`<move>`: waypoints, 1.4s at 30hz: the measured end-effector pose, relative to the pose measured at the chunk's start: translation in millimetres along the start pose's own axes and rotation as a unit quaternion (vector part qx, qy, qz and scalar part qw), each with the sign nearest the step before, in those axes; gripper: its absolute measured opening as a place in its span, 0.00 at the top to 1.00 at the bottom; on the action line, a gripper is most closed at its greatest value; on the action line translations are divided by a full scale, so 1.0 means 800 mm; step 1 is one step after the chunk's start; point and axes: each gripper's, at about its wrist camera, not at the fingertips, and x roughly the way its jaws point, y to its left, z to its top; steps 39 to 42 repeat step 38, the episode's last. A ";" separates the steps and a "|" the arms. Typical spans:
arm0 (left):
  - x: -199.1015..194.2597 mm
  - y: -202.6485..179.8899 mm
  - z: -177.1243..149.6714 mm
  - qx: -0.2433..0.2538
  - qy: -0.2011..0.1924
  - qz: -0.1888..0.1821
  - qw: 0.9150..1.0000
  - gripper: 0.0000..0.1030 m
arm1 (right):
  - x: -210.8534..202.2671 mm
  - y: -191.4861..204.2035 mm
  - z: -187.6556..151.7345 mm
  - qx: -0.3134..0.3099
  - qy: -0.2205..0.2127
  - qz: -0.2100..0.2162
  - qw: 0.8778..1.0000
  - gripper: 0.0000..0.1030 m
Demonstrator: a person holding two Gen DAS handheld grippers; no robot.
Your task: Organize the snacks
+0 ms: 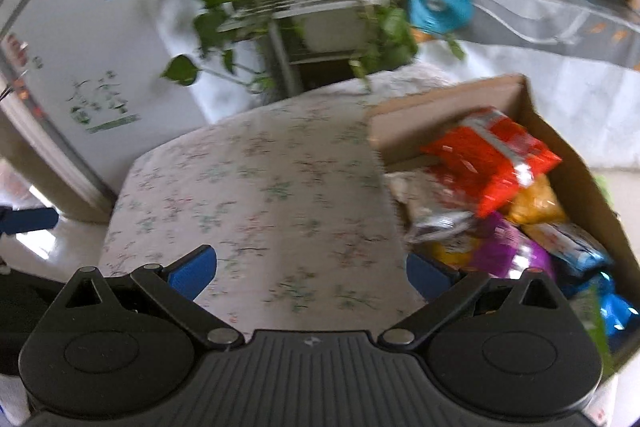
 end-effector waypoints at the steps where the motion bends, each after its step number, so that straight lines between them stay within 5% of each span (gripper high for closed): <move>1: 0.002 0.007 -0.004 0.002 0.000 0.000 1.000 0.01 | 0.002 0.006 -0.001 -0.007 -0.002 0.003 1.000 0.00; 8: 0.030 0.057 -0.038 -0.031 0.010 -0.017 0.999 0.01 | 0.035 0.033 -0.013 -0.024 0.021 0.002 0.999 0.00; 18: 0.089 0.095 -0.093 -0.140 0.058 -0.075 0.986 0.01 | 0.087 0.056 -0.061 -0.072 0.054 -0.065 0.994 0.00; 26: 0.105 0.097 -0.103 -0.155 0.073 -0.095 0.981 0.01 | 0.113 0.051 -0.082 -0.031 0.034 -0.096 0.994 0.00; 38: 0.106 0.092 -0.106 -0.150 0.071 -0.094 0.982 0.01 | 0.125 0.066 -0.106 -0.055 -0.084 -0.117 0.988 0.00; 42: 0.106 0.092 -0.106 -0.150 0.071 -0.094 0.982 0.01 | 0.125 0.066 -0.106 -0.055 -0.084 -0.117 0.988 0.00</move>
